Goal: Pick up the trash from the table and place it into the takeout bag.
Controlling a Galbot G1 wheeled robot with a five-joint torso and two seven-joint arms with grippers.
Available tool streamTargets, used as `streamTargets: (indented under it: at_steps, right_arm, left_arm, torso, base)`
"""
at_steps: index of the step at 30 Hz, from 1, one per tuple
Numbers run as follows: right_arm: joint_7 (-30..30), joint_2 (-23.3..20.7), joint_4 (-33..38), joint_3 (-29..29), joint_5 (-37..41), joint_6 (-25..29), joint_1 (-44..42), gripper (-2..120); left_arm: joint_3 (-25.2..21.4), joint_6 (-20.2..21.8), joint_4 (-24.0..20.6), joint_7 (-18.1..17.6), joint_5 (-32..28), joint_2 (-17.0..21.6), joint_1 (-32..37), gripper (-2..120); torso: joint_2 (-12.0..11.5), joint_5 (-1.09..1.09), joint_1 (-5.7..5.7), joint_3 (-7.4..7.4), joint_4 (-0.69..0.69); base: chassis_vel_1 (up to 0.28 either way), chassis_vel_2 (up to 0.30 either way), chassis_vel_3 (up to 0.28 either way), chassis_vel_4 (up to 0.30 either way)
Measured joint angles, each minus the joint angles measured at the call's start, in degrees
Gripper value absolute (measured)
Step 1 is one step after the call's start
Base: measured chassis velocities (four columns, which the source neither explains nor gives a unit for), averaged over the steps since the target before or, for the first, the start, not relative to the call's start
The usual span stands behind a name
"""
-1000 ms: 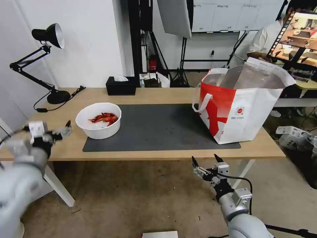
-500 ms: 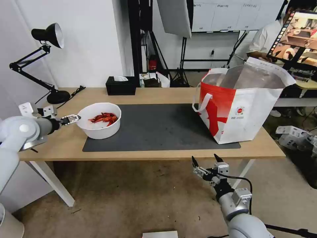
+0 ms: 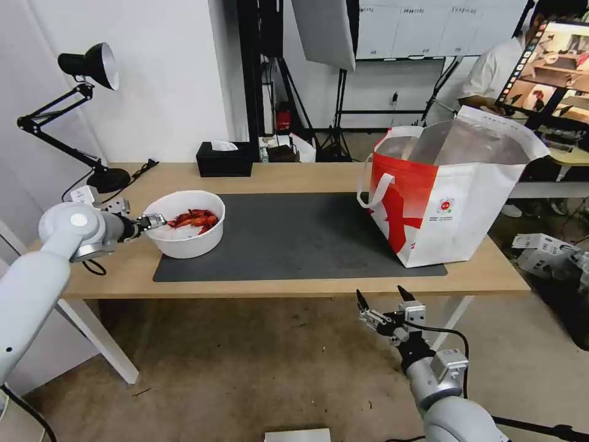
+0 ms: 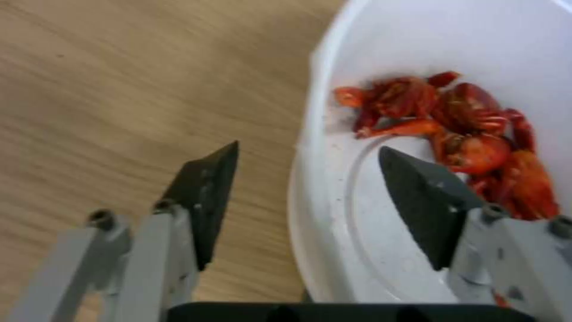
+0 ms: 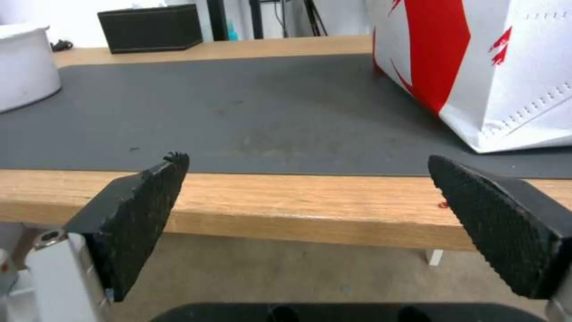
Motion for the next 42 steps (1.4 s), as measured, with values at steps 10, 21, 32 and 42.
streamTargets:
  at_steps: [10, 21, 32, 42]
  right_arm:
    - [0.0, 0.0, 0.0, 0.0, 0.0, 0.0, 0.0, 100]
    - [0.0, 0.0, 0.0, 0.0, 0.0, 0.0, 0.0, 100]
    - [0.0, 0.0, 0.0, 0.0, 0.0, 0.0, 0.0, 100]
    - [0.0, 0.0, 0.0, 0.0, 0.0, 0.0, 0.0, 100]
  left_arm:
    - [-0.3, -0.2, 0.0, -1.1, -1.1, 0.7, 0.2, 22]
    - [-3.2, -1.6, -3.6, 0.3, -0.6, -0.1, 2.7, 0]
    - [-1.2, -9.6, -13.5, 2.9, 3.3, -1.0, -1.9, 0]
    - [18.7, -17.2, -10.2, 3.3, 4.4, -11.1, -26.4, 0]
  torso:
    - [0.0, 0.0, -0.01, 0.0, 0.0]
    - [0.0, 0.0, 0.0, 0.0, 0.0]
    - [0.0, 0.0, -0.01, 0.0, 0.02]
    - [0.0, 0.01, 0.0, 0.0, -0.02]
  base:
    - [0.0, 0.0, 0.0, 0.0]
    - [0.0, 0.0, 0.0, 0.0]
    - [0.0, 0.0, 0.0, 0.0]
    - [0.0, 0.0, 0.0, 0.0]
